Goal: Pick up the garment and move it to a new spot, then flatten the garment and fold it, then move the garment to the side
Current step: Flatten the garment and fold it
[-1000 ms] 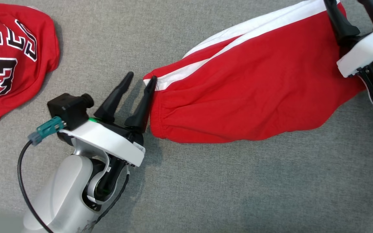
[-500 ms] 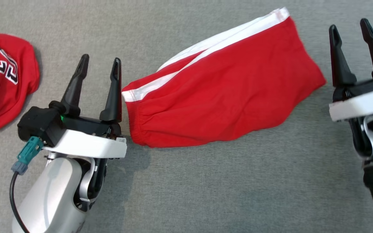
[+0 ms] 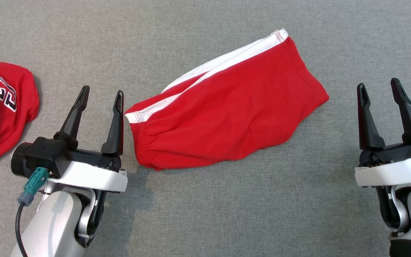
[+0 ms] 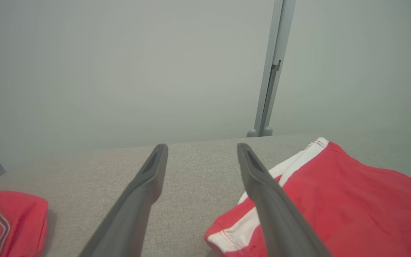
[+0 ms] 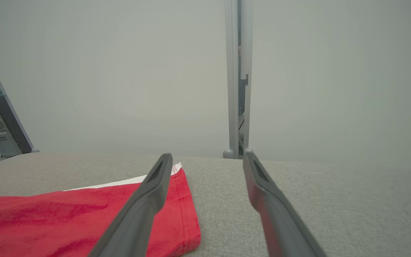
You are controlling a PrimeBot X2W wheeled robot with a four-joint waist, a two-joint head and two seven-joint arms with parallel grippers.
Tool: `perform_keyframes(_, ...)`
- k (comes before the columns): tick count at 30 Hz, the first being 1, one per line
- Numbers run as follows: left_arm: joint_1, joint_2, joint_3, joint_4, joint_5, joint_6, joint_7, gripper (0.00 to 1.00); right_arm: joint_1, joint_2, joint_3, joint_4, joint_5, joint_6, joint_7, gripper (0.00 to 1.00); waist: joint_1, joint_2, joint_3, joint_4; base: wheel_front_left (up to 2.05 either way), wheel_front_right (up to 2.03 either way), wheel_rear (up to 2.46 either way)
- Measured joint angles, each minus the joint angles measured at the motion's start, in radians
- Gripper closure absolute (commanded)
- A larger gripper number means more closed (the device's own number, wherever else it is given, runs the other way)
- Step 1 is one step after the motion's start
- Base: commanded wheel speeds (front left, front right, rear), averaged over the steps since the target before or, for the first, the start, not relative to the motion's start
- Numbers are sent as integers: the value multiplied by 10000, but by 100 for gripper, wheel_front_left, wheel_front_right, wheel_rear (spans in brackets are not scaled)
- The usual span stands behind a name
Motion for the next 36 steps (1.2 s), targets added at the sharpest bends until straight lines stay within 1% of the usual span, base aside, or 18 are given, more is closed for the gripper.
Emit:
perform_keyframes(7,20,-58,77,142,150,-182,2,0,205,115,-138,-226,-10,0,247,0,0,0,-162,-16,0,0,0)
perform_keyframes(13,-2,-117,171,94,330,-357,2,0,218,82,-263,-290,17,0,433,0,0,0,-159,125,0,0,0)
perform_keyframes(15,-32,-146,259,-10,405,-376,0,0,4,17,-280,-134,98,0,541,0,0,0,-84,187,0,0,0)
perform_keyframes(18,-89,-247,345,-75,456,-416,0,0,-583,-190,-134,477,203,0,794,0,0,0,34,328,0,0,0)
perform_keyframes(25,-295,-685,378,-59,704,-669,0,0,-1961,-767,773,2805,491,0,1156,0,0,0,342,858,0,0,0)
perform_keyframes(30,-314,-1003,472,19,838,-890,0,0,-2546,-959,1450,4314,917,2,1467,0,0,0,550,1234,0,0,0)
perform_keyframes(32,-317,-1041,491,42,882,-922,0,0,-2644,-1001,1576,4558,1011,2,1638,0,0,0,584,1286,0,0,0)
perform_keyframes(33,-315,-1108,568,105,932,-1011,0,0,-2816,-1064,1764,4809,1267,2,1785,0,0,0,636,1350,0,0,0)
perform_keyframes(35,-314,-1145,596,123,966,-1022,0,0,-2900,-1093,1883,4903,1390,0,1941,0,0,0,651,1362,0,0,0)
perform_keyframes(36,-314,-1181,629,142,972,-1085,0,0,-2972,-1095,1977,4951,1567,0,2048,33,0,0,660,1359,0,0,0)
